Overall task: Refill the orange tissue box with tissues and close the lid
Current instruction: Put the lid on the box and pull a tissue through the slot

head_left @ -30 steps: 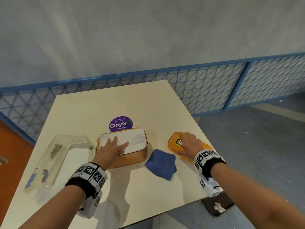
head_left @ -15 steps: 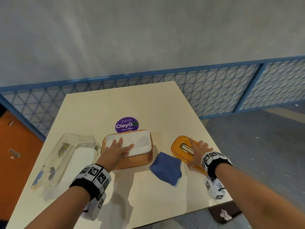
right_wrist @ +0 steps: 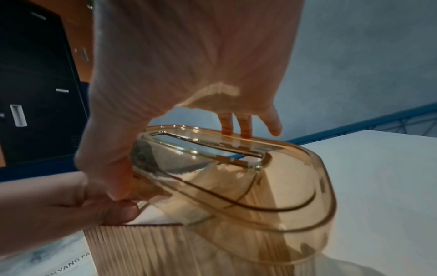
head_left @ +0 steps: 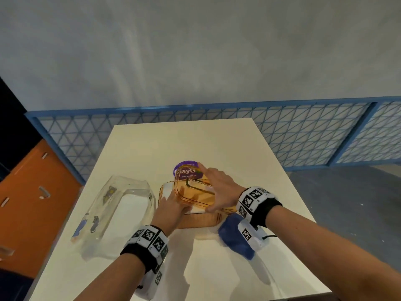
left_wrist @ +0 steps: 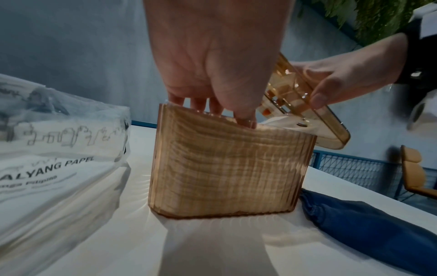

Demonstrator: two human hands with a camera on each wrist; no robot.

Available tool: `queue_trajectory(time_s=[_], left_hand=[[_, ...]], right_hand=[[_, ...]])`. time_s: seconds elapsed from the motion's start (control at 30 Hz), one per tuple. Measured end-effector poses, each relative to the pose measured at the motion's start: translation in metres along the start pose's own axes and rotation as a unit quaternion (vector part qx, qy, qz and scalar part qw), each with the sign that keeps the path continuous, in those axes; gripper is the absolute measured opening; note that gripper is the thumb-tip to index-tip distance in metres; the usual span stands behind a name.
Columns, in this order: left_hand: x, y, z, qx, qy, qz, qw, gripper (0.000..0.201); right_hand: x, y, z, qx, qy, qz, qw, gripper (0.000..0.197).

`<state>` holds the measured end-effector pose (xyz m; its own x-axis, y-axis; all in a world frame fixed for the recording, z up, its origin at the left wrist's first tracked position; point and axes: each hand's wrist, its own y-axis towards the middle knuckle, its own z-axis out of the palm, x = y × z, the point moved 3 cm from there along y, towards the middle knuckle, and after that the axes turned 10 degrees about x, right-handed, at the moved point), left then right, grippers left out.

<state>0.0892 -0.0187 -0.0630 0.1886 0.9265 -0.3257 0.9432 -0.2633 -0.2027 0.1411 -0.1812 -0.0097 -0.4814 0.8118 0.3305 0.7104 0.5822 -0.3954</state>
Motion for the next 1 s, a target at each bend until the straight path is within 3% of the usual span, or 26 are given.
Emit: queue_trajectory(time_s=[0.13,0.2,0.27,0.33,0.37,0.43,0.5,0.7,0.87,1.0], left_hand=[[0.004,-0.008,-0.001,-0.038,-0.156,-0.009,0.987,0.027],[0.008,-0.013,0.004,-0.057,-0.093,-0.013,0.994,0.042],[0.018,-0.021,0.008,-0.070,-0.046,-0.059,0.995,0.049],[0.026,-0.029,0.011,-0.103,-0.110,-0.075,0.986,0.068],[0.028,-0.035,0.010,-0.135,-0.185,-0.070,0.971,0.073],[0.031,-0.042,0.005,-0.208,-0.320,-0.085,0.920,0.050],[0.031,-0.041,-0.002,-0.235,-0.367,-0.108,0.894,0.037],[0.044,-0.024,-0.006,-0.186,-0.309,-0.124,0.924,0.038],[0.046,-0.025,0.005,-0.160,-0.364,-0.143,0.906,0.034],[0.044,-0.026,-0.001,-0.132,-0.293,-0.134,0.937,0.033]], right_hand=[[0.008,0.012,0.001,0.036,-0.024,0.013,0.999,0.130],[0.009,0.016,0.001,0.047,-0.027,0.019,0.998,0.129],[0.012,0.021,0.002,0.055,-0.040,0.019,0.998,0.129],[0.015,0.024,0.002,0.060,-0.053,0.019,0.997,0.128],[0.017,0.025,0.003,0.062,-0.057,0.017,0.996,0.128],[0.023,0.027,0.005,0.066,-0.069,0.010,0.995,0.127],[0.030,0.028,0.008,0.075,-0.086,0.004,0.993,0.127],[0.042,0.034,0.013,0.073,-0.108,-0.002,0.992,0.127],[0.038,0.038,0.027,0.064,-0.115,0.002,0.991,0.125],[0.034,0.032,0.021,0.077,-0.037,-0.007,0.996,0.120]])
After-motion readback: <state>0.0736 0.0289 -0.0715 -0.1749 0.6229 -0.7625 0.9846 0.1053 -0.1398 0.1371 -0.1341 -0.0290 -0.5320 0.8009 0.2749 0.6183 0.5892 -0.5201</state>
